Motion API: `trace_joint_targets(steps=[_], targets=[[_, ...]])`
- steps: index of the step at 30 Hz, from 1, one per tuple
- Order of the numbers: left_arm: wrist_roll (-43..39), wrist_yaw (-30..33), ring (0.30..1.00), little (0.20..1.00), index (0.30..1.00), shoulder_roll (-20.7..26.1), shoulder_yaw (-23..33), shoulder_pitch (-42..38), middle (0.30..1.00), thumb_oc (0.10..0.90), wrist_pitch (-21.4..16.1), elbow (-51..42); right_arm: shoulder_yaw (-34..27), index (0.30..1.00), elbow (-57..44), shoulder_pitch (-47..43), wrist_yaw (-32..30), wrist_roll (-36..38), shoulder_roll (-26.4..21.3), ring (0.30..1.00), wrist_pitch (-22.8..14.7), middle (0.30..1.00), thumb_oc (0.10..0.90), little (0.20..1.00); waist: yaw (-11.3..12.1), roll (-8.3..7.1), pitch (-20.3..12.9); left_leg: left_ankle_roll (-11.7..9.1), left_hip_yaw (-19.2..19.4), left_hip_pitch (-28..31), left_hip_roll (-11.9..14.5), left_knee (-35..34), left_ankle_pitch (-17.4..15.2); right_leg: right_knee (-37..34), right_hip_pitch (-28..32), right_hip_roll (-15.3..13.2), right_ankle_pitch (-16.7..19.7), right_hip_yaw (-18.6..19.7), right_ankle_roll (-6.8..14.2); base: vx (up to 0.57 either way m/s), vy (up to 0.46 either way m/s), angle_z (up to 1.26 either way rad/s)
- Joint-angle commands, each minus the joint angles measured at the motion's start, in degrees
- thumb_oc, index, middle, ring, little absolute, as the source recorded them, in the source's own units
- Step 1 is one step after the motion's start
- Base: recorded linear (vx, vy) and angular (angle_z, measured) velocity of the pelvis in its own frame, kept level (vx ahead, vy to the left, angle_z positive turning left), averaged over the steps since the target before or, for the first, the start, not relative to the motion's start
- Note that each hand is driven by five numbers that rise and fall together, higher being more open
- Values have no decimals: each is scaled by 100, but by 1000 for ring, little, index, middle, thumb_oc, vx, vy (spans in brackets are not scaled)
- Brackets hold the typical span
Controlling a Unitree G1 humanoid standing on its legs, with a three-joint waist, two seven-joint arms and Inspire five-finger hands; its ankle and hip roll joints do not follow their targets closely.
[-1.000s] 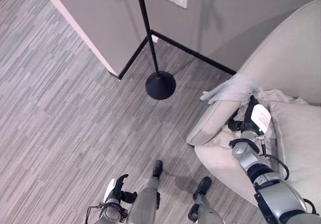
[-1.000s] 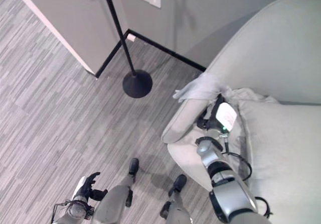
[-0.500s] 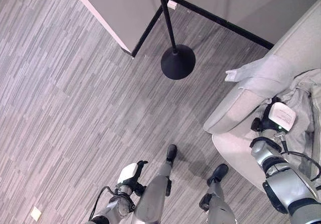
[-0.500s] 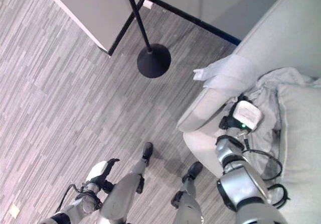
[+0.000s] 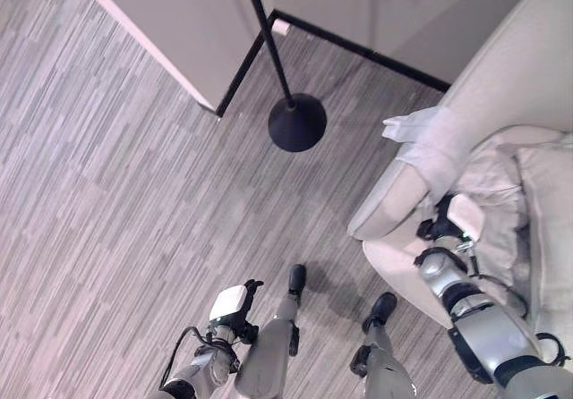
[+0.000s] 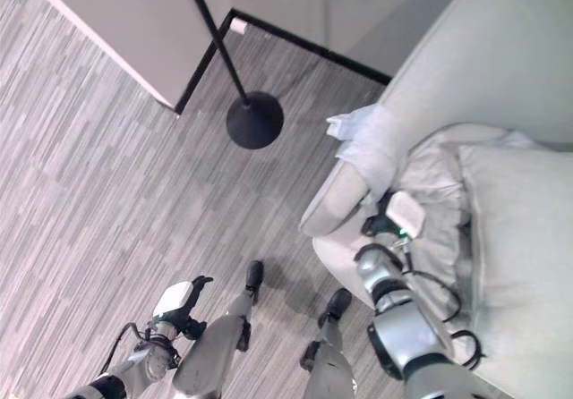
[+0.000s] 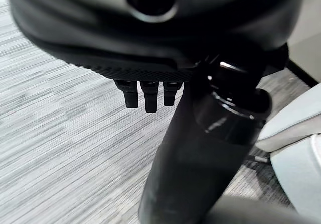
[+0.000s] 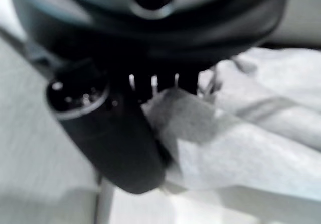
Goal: Hang the clothes on the sofa on the clothes rack.
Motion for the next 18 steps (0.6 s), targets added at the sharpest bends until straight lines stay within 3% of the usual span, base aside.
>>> trace_joint_targets(steps=[1,5,9,11,13,14,18], targets=[[-88,226,900,900,900,-211,-134,141,900,800,-98,224,16,300,23,273,-20,360,25,300,-166,300,400,300,18,-62,-195,-327,-110,-96,122,-65,-315,30,261,-270,-394,189,511,8,-43,-9],[-382,189,900,900,900,-293,193,238,900,800,-40,543,-497,300,-622,675,104,1428,316,300,-531,300,400,300,-170,-175,-408,-328,-49,78,185,-65,-333,30,399,-229,-415,230,482,18,-46,-6],[-493,110,900,900,900,-184,486,438,900,800,3,367,-701,300,-2353,1365,491,2737,746,300,-1030,300,400,300,-300,-288,-628,-344,36,325,268,-65,-390,30,608,-167,-487,278,441,21,-66,-17],[-496,86,900,900,900,-107,567,511,900,800,39,208,-678,300,-2958,1607,643,3084,817,300,-1113,300,400,300,-326,-317,-695,-339,55,361,275,-65,-372,30,652,-156,-488,281,431,20,-50,-8],[-456,-44,900,900,900,79,678,728,900,800,33,-198,-491,300,-3971,2146,1203,3942,991,300,-1334,300,400,300,-359,-382,-873,-360,102,572,323,-65,-397,30,840,-105,-552,303,415,34,-67,-13],[-456,-45,900,900,900,79,678,729,900,800,34,-199,-491,300,-3972,2147,1203,3942,991,300,-1334,300,400,300,-361,-383,-879,-360,100,565,321,-65,-395,30,834,-106,-551,302,416,52,-96,-7],[-530,-357,900,900,900,265,726,919,900,800,9,-672,-110,300,-5126,2356,1927,5230,1121,300,-1462,300,400,300,-321,-452,-1212,-420,142,894,402,-65,-406,30,1155,-21,-655,331,375,44,-79,-9]])
